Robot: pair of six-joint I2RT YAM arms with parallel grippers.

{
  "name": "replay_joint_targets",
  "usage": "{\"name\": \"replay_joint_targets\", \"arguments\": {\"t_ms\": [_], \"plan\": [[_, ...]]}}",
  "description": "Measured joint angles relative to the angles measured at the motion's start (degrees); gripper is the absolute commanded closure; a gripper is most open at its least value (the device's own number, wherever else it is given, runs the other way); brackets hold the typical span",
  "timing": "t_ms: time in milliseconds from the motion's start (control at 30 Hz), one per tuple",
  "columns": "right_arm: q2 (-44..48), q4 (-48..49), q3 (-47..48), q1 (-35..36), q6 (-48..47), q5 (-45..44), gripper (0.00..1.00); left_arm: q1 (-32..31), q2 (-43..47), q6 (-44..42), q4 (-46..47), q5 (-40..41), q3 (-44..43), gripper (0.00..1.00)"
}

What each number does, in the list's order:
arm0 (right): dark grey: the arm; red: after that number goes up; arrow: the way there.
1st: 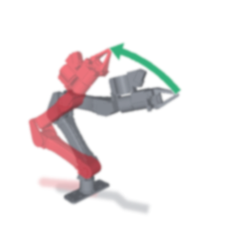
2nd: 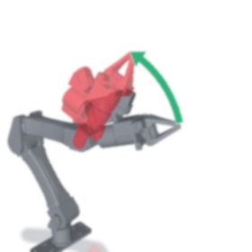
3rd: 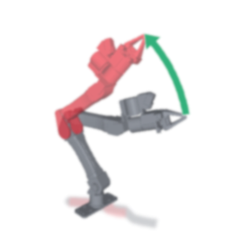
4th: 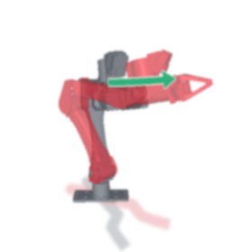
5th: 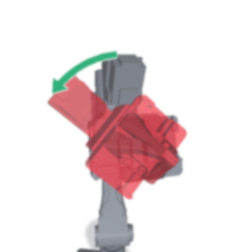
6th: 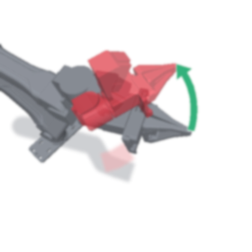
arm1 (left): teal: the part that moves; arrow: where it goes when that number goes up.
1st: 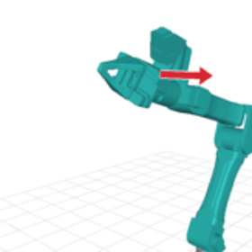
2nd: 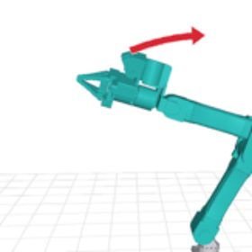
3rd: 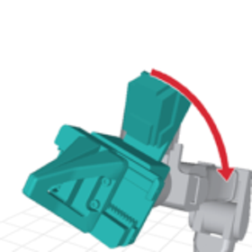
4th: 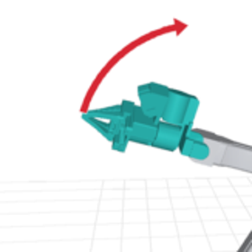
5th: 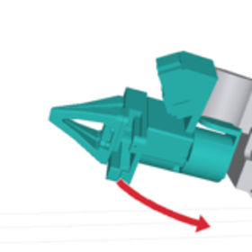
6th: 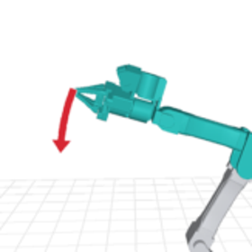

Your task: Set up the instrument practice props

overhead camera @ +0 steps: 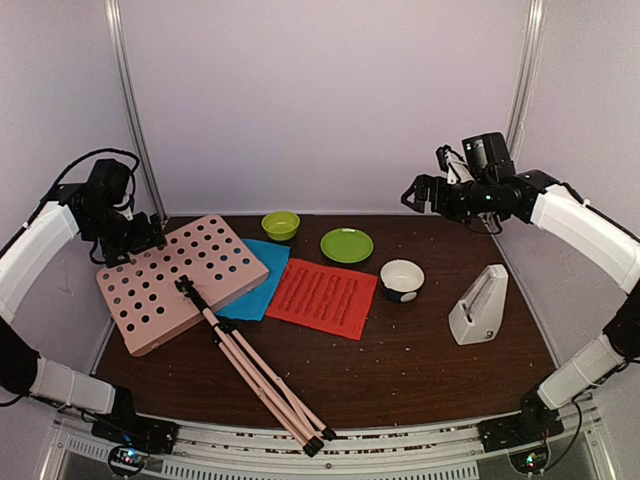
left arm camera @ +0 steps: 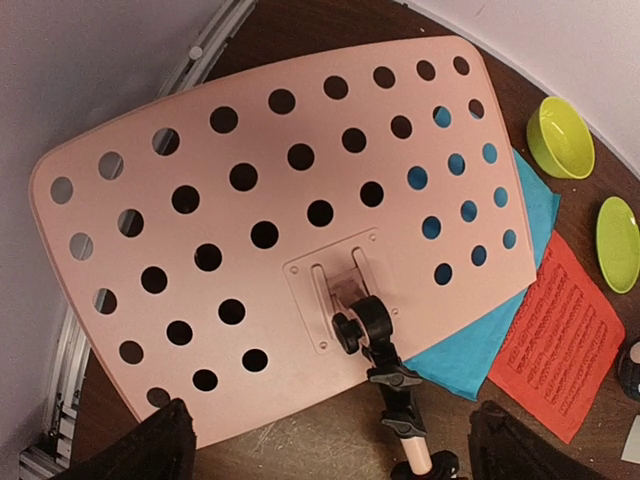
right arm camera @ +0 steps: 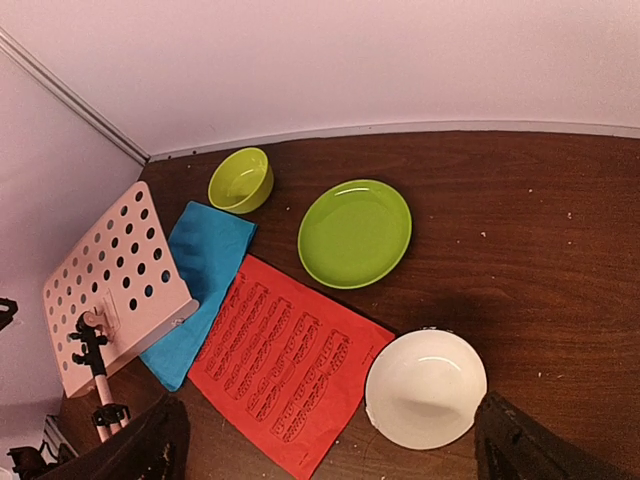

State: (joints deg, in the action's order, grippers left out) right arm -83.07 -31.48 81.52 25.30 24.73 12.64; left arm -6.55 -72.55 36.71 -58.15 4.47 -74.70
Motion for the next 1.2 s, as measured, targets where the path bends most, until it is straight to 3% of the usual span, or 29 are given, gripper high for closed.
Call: {"name": "replay_joint_targets", "arguments": {"t_ms": [233, 433, 633, 1200], "plan": [[-1.9, -2.0, 2.0, 6.7, -1.5, -0.2, 0.00, -0.4, 0.8, 6.0, -0.6, -2.3, 4.6, 0.02], [-8.6, -3.3, 7.4, 14.5, -1.9, -0.7, 0.00, -1.6, 0.4, 13.2, -2.3, -2.8, 6.1, 0.02], [-13.7, -4.3, 9.8, 19.5, -1.6, -0.7, 0.00, -2.2, -5.1, 19.1, -3.3, -2.7, 5.5, 0.04], [-14.7, -5.0, 10.4, 21.9, 1.0, -1.0, 0.00, -3.7, -23.1, 27.1, -3.5, -4.1, -4.4, 0.20]]}}
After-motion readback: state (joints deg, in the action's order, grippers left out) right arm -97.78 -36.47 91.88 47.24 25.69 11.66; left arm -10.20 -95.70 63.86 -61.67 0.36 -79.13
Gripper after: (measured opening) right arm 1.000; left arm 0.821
